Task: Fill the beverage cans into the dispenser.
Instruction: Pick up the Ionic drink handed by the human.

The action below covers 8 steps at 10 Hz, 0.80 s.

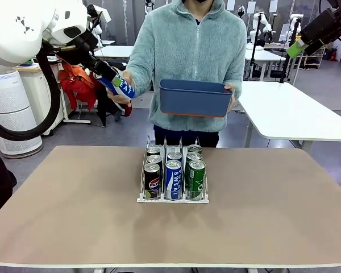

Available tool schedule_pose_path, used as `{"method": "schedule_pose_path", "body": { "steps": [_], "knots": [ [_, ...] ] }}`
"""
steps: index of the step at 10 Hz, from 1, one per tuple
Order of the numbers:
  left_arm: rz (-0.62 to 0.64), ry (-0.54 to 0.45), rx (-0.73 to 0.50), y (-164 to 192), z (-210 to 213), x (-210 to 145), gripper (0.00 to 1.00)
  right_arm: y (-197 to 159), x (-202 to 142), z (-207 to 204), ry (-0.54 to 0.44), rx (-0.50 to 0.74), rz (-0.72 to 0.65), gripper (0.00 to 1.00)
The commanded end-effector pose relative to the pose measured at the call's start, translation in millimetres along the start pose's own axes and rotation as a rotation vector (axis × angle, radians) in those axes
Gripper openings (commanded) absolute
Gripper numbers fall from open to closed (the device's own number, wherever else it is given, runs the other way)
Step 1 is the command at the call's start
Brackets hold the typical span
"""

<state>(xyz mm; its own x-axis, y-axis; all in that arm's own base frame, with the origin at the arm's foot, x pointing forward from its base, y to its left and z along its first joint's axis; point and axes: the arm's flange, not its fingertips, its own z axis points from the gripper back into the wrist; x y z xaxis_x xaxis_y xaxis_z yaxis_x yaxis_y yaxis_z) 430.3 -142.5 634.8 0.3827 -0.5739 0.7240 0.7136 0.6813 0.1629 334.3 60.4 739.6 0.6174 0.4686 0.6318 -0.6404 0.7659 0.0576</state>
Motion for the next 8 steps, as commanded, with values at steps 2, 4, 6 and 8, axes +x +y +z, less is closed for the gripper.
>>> {"method": "schedule_pose_path", "body": {
  "steps": [2, 4, 6, 8],
  "knots": [
    [0.0, 0.0, 0.0, 0.0, 0.0, 0.0, 1.0, 0.9, 0.5, -0.5, 0.001, 0.0, -0.001, 1.0],
    [-0.014, -0.003, -0.012, 1.7, 0.8, 1.3, 0.4, 0.9, 0.5, -0.5, 0.001, 0.0, -0.001, 1.0],
    [-0.015, -0.002, -0.015, 1.4, 2.2, 0.3, 0.34, 0.9, 0.5, -0.5, 0.001, 0.0, -0.001, 1.0],
    [-0.007, 0.004, -0.011, 0.2, 2.1, 0.9, 0.0, 0.9, 0.5, -0.5, 0.001, 0.0, -0.001, 1.0]
  ]
}}
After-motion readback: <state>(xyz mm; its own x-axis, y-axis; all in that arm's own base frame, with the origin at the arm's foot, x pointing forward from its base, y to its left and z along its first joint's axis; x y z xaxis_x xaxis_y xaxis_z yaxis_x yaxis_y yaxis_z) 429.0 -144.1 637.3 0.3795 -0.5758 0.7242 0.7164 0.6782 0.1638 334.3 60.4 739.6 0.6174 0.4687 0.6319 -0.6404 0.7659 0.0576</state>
